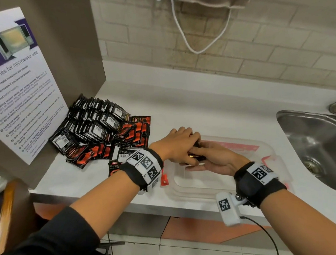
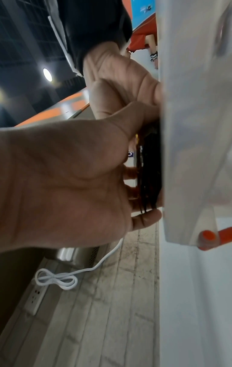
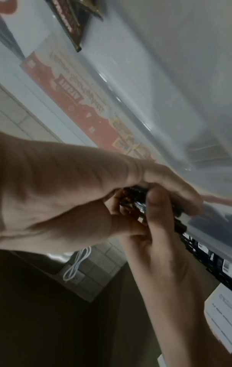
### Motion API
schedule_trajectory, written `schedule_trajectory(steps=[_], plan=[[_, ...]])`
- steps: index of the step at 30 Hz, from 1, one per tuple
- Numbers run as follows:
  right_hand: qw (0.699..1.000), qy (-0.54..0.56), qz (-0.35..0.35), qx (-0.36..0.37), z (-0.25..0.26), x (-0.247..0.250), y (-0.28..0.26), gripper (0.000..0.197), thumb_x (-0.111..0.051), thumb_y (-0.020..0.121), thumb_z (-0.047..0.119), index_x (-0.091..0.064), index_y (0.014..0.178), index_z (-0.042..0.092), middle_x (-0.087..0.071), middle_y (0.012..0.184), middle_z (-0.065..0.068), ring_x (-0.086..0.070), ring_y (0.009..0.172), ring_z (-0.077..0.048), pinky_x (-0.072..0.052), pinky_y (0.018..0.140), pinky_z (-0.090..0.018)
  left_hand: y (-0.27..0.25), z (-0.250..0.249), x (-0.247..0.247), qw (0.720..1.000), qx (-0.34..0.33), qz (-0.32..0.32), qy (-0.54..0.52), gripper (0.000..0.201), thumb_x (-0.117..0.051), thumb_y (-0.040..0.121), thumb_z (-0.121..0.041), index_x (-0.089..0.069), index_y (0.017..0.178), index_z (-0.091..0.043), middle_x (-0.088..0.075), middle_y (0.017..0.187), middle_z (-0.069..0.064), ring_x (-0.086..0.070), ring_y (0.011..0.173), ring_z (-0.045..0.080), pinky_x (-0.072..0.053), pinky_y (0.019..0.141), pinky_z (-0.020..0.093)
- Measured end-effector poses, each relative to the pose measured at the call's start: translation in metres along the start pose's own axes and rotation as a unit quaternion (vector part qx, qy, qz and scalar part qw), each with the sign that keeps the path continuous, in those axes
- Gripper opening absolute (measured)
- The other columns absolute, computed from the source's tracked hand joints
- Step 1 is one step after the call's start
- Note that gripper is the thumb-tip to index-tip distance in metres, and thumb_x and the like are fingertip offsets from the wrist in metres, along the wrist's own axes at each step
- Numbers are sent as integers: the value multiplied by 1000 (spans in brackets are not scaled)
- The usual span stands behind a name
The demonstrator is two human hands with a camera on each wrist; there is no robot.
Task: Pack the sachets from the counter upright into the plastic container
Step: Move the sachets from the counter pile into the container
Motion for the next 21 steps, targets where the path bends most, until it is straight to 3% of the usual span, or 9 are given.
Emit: schedule_trajectory(steps=[5, 7, 10, 13, 17, 21], plan=[[997, -61, -39, 14, 5, 7, 2, 26, -60, 94, -6, -61, 119, 2, -70, 112, -17, -69, 102, -29, -60, 83, -38, -2, -8, 5, 998, -29, -47, 31, 73, -70, 79, -61, -45, 132, -17, -46, 120, 4, -39, 110, 21, -29, 98, 37], [995, -82, -55, 9, 2, 9, 2, 28, -60, 94, -7, -60, 121, 2, -68, 113, -17, -68, 104, -29, -59, 84, -38, -2, -10, 4, 998, -28, -54, 32, 75, -72, 77, -61, -46, 131, -17, -47, 121, 4, -39, 109, 21, -31, 98, 36], [996, -75, -54, -14, -4, 11, 2, 28, -60, 94, -6, -60, 121, 0, -69, 113, -19, -67, 106, -33, -56, 94, -45, -5, -5, 3, 998, -27, -56, -30, 86, -77, 73, -62, -41, 139, -21, -44, 127, 2, -39, 114, 20, -34, 99, 34], [995, -78, -48, -46, -7, 14, 1, 20, -60, 94, -6, -64, 112, 0, -71, 103, -19, -69, 97, -31, -57, 91, -41, -16, 10, 12, 984, -8, -102, -145, 98, -75, 70, -71, -32, 148, -30, -38, 137, -3, -32, 125, 15, -27, 104, 32], [986, -115, -80, -89, -12, 19, 3, 19, -56, 97, -5, -62, 115, -2, -68, 104, -18, -68, 94, -28, -60, 76, -32, -33, 42, 14, 943, 69, -188, -265, 77, -53, 84, -76, -40, 145, -31, -39, 139, -3, -31, 132, 17, -28, 111, 38], [973, -169, -92, -126, -22, 10, 13, 28, -56, 97, -7, -57, 125, -9, -65, 106, -19, -65, 95, -27, -57, 84, -35, -38, 54, -12, 936, 121, -177, -278, 56, -42, 99, -59, -46, 142, -23, -39, 138, 2, -33, 134, 22, -29, 115, 44]])
Point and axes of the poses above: each hand's wrist, its own y-axis towards the middle knuckle, its own x-axis out of the back of the hand, z = x × y, the point moved 10 cm from there along y, towards the middle knuckle
